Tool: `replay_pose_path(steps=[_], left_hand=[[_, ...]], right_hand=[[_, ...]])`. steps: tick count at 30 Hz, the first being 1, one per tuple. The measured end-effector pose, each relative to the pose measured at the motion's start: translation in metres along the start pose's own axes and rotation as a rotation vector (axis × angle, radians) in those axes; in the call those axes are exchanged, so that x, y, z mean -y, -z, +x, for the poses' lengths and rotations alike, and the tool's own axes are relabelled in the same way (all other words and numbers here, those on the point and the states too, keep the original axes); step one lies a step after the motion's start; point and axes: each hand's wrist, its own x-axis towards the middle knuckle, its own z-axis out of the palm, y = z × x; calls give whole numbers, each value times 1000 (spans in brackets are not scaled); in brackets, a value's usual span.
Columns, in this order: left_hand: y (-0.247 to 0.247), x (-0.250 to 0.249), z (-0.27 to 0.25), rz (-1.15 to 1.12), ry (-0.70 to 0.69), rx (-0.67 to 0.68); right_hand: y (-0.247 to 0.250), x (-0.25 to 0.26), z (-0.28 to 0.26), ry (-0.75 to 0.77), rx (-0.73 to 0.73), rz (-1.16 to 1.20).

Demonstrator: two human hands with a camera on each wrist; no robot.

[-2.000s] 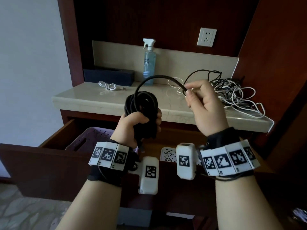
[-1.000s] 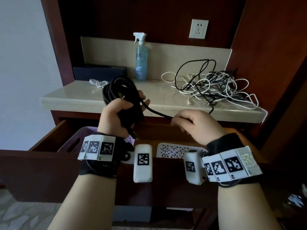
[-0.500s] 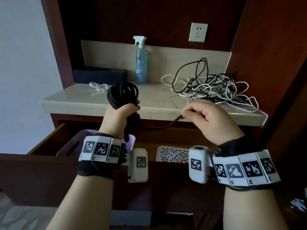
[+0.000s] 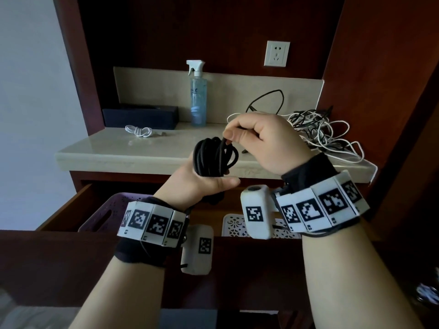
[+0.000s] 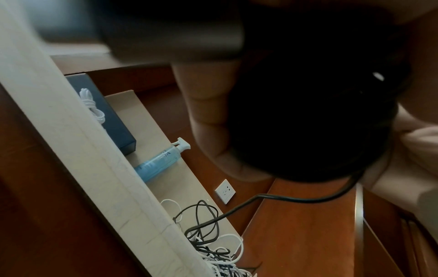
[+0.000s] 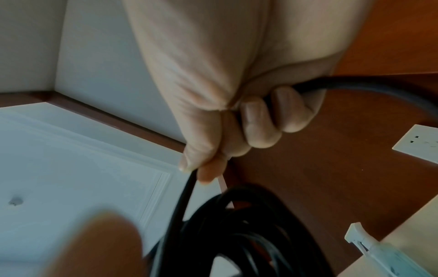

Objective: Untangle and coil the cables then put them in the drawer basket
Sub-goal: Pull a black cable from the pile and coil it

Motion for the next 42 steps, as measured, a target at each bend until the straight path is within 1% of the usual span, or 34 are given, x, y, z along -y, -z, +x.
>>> replay_pose_path(steps=[4, 8, 10, 12, 14, 16, 18, 20, 28, 30, 33, 36, 39, 42], left_hand=[[-2, 2, 2, 147, 42, -36], [-1, 2, 0, 97, 62, -67], [0, 4, -1, -37, 78, -114], [6, 3, -2, -262, 103, -163], [11, 5, -1, -437, 91, -112], [14, 9, 0, -532, 42, -59], [12, 13, 0, -610, -3, -18], [9, 15, 1, -684, -19, 2], [10, 20, 4, -745, -88, 8], [10, 20, 4, -760, -107, -9], [11, 20, 3, -792, -101, -36], [11, 19, 1, -795, -81, -37], [9, 20, 0, -799, -66, -33], [6, 22, -2, -719, -70, -19]], right_hand=[[-5, 0, 7, 13, 6, 10], [-9, -2, 14, 41, -46, 79], [-7, -9, 15, 52, -103, 73], [0, -22, 12, 9, -144, 57], [4, -34, 8, -65, -156, 88], [1, -40, 5, -115, -204, 123], [-6, -39, 5, -129, -287, 131], [-14, -37, 4, -115, -331, 117], [-28, -37, -11, -135, -244, 46], [-34, -37, -17, -118, -237, 36], [-42, -34, -27, -71, -233, 48], [-51, -32, -36, -38, -165, 45], [-56, -31, -40, -86, -113, 62], [-55, -32, -41, -188, -71, 54]])
